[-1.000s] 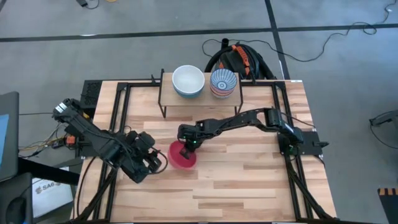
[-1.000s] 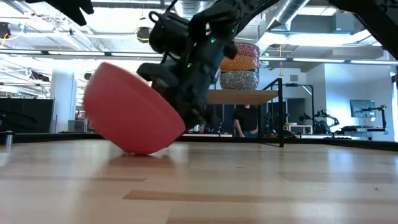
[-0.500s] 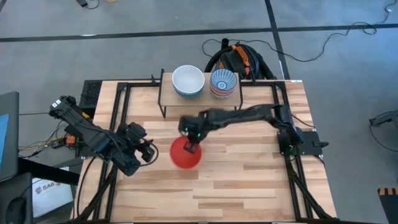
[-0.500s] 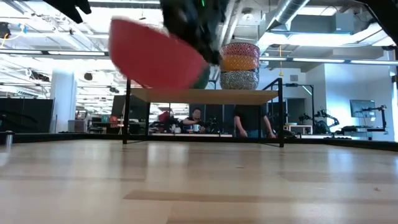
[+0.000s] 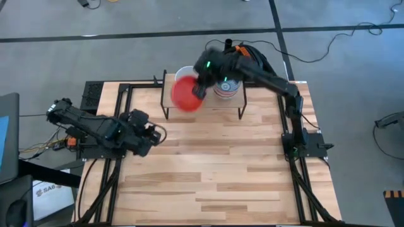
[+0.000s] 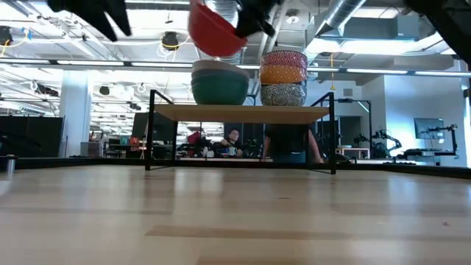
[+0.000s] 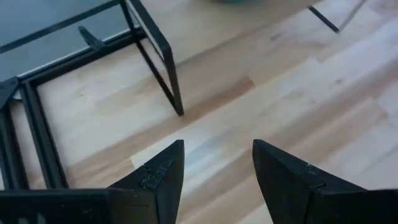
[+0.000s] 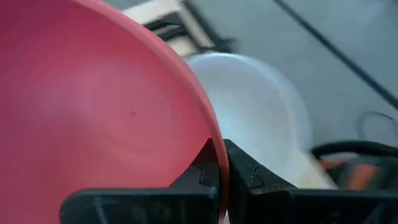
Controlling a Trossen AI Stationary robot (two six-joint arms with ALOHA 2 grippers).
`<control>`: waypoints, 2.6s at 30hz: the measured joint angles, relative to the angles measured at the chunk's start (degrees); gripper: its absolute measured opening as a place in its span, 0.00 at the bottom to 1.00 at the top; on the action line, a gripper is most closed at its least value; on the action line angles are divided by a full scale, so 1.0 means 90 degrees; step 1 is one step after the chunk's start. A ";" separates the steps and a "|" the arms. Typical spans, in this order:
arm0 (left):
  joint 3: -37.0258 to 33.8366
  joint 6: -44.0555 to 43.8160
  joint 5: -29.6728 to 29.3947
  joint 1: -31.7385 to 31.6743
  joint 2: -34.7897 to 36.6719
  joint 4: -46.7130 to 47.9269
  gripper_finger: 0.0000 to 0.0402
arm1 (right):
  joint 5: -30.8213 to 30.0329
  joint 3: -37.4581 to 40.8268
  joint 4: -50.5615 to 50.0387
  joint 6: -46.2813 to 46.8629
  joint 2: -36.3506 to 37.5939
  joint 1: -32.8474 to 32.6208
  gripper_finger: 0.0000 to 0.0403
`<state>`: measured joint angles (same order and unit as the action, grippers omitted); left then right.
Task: Place and stack bowls onto a shelf
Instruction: Stack the orange bowl on top of the white bowl, then return to Home Position
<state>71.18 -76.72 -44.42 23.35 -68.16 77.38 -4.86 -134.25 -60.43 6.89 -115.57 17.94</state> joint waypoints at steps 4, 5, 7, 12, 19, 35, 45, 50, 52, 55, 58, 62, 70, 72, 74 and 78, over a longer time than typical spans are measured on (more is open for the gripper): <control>0.0000 0.0817 0.0105 -0.0697 0.0000 -0.0622 0.43 | 0.0022 -0.0044 0.0137 -0.0233 -0.0005 0.0848 0.06; 0.0000 0.1083 0.0171 -0.0874 0.0000 -0.0799 0.43 | 0.0103 -0.0037 0.0114 -0.0273 -0.0016 0.1050 0.06; 0.0000 0.1595 0.0348 -0.1277 0.0000 -0.1203 0.43 | 0.0333 -0.0043 0.0070 -0.0312 -0.0111 0.1404 0.06; 0.0000 0.2719 0.0557 -0.2179 -0.0007 -0.2043 0.43 | 0.1090 -0.0018 0.0084 -0.0255 -0.0241 0.1844 0.06; 0.0000 0.4626 0.0908 -0.3355 -0.0007 -0.3895 0.43 | 0.1346 -0.0037 0.0241 -0.0927 -0.0218 0.1946 0.08; 0.0000 0.6172 0.1239 -0.4180 -0.0010 -0.6199 0.43 | 0.1756 -0.0050 0.0657 -0.1600 -0.0456 0.1627 0.22; 0.0000 0.6526 0.1354 -0.4415 -0.0056 -0.6539 0.43 | 0.1884 -0.0039 0.0749 -0.1435 -0.0733 0.1603 0.56; 0.0000 0.6625 0.1368 -0.4483 -0.0053 -0.6386 0.43 | 0.1879 -0.0042 0.0849 -0.1435 -0.0422 0.1729 0.59; 0.0000 0.6608 0.1367 -0.4482 -0.0052 -0.6223 0.43 | 0.1883 -0.0042 0.0708 -0.1435 -0.0247 0.1777 0.58; -0.0005 0.6523 0.1410 -0.4408 0.0068 -0.6160 0.43 | 0.2077 -0.0039 0.0460 -0.1425 0.0110 0.1789 0.56; -0.0002 0.6724 0.1643 -0.4309 0.0322 -0.6414 0.41 | 0.2624 -0.0042 0.0383 -0.1416 0.0535 0.1766 0.53; -0.0421 0.7109 0.2167 -0.3969 0.0805 -0.7226 0.32 | 0.3602 0.0097 0.0450 -0.1381 0.1016 0.1533 0.47; -0.3173 0.7373 0.2325 -0.2655 0.1973 -1.0899 0.06 | 0.3830 0.2778 0.2504 -0.0452 0.2608 0.0247 0.28; -0.3599 0.7212 0.2426 -0.2423 0.2183 -1.1146 0.02 | 0.3651 0.3675 0.3539 0.0066 0.3038 -0.0075 0.24; -0.3860 0.7076 0.2513 -0.2191 0.2285 -1.1272 0.01 | 0.3389 0.4508 0.4520 0.0571 0.3422 -0.0362 0.20; -0.4108 0.6940 0.2452 -0.1708 0.2247 -1.1340 0.01 | 0.2791 0.5974 0.6083 0.1293 0.4044 -0.0927 0.15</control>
<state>34.20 -14.26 -22.35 7.98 -47.94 -24.69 20.27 -80.48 -5.68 18.53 -79.18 9.60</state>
